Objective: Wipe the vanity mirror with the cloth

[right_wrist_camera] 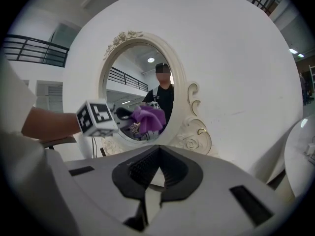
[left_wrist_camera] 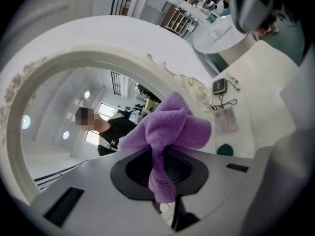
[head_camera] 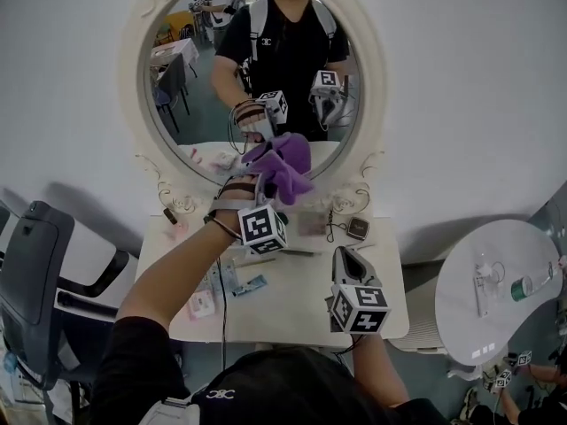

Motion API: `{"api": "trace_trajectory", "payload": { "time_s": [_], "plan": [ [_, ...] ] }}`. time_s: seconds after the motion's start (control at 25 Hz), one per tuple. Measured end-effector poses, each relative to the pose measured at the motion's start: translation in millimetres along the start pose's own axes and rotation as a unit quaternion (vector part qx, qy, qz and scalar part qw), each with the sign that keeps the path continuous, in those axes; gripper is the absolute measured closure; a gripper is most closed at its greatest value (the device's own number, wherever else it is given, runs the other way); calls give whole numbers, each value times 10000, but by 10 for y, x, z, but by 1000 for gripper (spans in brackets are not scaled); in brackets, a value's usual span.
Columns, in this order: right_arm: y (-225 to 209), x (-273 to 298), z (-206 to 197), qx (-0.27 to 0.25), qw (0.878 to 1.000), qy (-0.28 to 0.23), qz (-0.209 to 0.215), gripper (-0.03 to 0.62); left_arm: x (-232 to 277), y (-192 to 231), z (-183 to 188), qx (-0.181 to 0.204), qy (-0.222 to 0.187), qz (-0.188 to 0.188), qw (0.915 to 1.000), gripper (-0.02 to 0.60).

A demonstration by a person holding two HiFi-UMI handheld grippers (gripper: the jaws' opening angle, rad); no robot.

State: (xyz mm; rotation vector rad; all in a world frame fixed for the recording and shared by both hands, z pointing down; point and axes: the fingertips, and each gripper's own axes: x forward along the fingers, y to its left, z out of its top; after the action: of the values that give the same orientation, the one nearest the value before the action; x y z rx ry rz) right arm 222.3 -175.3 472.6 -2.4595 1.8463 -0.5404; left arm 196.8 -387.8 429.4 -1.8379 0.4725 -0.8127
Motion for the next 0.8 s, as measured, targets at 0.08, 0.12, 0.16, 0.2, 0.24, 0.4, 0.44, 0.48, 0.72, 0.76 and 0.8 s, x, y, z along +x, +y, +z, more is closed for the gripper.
{"api": "trace_trajectory", "payload": {
  "time_s": [0.08,0.12,0.16,0.2,0.24,0.4,0.44,0.48,0.72,0.76,0.8],
  "plan": [
    [56,36,24,-2,10000,-33,88,585,-216,492,260,-22,-280,301,9992,526],
    [85,52,45,-12,9999,-59,132,585,-319,752,384,-39,-400,442,9982,526],
    [109,63,66,-22,9998,-88,170,586,-415,1011,499,-41,-503,587,9970,526],
    [128,70,87,-28,9997,-116,201,585,-504,1268,605,-21,-590,746,9955,526],
    [141,73,106,-33,9996,-142,223,585,-586,1521,702,25,-662,926,9935,526],
    [116,66,162,-18,9995,-226,237,585,-864,2467,1018,363,-796,1732,9810,526],
    [87,58,176,-1,9995,-248,215,586,-910,2669,1081,381,-795,1854,9787,526],
    [50,46,192,21,9995,-275,184,586,-939,2852,1135,351,-779,1926,9776,526],
    [-212,-33,314,223,9985,-506,-53,586,-863,3423,1281,221,-538,1945,9792,526],
    [-256,-43,334,257,9982,-540,-92,586,-841,3451,1300,243,-546,1981,9783,526],
    [-301,-56,342,282,9980,-558,-133,585,-820,3464,1315,254,-556,2021,9774,526]
  ]
}}
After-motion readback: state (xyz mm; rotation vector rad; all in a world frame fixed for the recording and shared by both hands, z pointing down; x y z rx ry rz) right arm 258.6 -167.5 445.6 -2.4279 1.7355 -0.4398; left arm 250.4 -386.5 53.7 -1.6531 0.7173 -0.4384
